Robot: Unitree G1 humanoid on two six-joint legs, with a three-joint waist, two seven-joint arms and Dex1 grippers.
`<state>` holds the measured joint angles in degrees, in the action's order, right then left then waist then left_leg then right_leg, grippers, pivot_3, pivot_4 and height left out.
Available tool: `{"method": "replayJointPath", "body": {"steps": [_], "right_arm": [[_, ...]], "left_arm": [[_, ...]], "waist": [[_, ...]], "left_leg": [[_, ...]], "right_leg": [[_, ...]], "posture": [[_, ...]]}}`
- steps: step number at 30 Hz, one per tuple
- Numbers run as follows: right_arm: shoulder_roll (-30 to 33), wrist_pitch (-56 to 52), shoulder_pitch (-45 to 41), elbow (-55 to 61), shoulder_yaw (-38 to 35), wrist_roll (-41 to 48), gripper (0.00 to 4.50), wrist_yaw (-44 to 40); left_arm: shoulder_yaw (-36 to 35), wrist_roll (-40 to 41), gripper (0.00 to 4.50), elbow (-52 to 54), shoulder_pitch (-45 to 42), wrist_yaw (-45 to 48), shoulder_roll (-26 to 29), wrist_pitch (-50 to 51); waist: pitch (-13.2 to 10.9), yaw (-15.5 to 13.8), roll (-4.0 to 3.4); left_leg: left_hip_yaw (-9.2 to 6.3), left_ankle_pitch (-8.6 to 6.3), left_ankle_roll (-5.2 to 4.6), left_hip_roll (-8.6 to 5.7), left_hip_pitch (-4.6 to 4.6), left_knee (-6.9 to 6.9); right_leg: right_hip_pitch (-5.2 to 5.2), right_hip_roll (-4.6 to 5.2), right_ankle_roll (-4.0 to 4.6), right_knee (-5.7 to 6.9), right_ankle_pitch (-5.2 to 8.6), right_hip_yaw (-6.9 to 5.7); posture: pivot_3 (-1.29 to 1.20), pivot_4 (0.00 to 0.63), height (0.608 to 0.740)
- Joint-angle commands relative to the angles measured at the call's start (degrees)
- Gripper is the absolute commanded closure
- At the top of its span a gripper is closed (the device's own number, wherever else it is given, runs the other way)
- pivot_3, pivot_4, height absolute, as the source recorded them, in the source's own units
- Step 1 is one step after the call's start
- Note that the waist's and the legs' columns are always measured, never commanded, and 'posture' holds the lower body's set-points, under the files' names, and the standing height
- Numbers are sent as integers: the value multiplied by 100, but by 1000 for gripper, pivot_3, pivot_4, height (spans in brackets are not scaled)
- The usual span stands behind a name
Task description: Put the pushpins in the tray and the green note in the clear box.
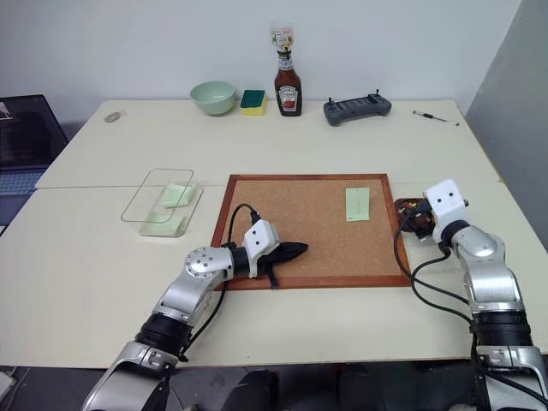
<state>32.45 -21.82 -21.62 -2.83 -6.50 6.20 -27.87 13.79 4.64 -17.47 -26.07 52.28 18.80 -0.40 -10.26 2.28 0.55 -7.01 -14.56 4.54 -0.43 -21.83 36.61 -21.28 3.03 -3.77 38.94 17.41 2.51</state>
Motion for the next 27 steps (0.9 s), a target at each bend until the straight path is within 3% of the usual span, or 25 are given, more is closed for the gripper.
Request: {"method": "replayJointPath", "body": {"steps": [1,5,14,17,27], "right_arm": [[-185,-142,119,638,4,500,274,-350],[-449,-219,155,795,346,630,274,-548],[-955,185,-420,-299,897,296,274,-478],[-1032,308,-575,-628,912,251,720,-471],[-1086,579,-753,-1109,919,136,3049,-497]], "left_arm": [[77,-153,4500,-194,102,-38,60,80],[78,-154,4500,-217,77,-37,59,72],[95,-156,4500,-223,41,-48,61,69],[98,-158,4500,-214,45,-58,65,71],[108,-153,4500,-151,94,-76,72,88]], "waist": [[0,-2,0],[0,-1,0],[0,-9,0],[0,-9,-1],[0,-5,-1]], "left_leg": [[-1,0,0,0,0,0],[-1,0,0,0,0,0],[-1,0,0,0,1,1],[-4,0,0,1,1,0],[-3,0,0,0,0,0]], "right_leg": [[0,0,0,0,0,0],[-1,0,0,0,0,-1],[-2,0,0,0,0,-1],[-2,-1,0,0,0,-4],[-3,-1,0,1,0,-3]], "posture": [[0,150,740],[0,150,740],[0,150,740],[0,150,740],[0,150,740]]}}
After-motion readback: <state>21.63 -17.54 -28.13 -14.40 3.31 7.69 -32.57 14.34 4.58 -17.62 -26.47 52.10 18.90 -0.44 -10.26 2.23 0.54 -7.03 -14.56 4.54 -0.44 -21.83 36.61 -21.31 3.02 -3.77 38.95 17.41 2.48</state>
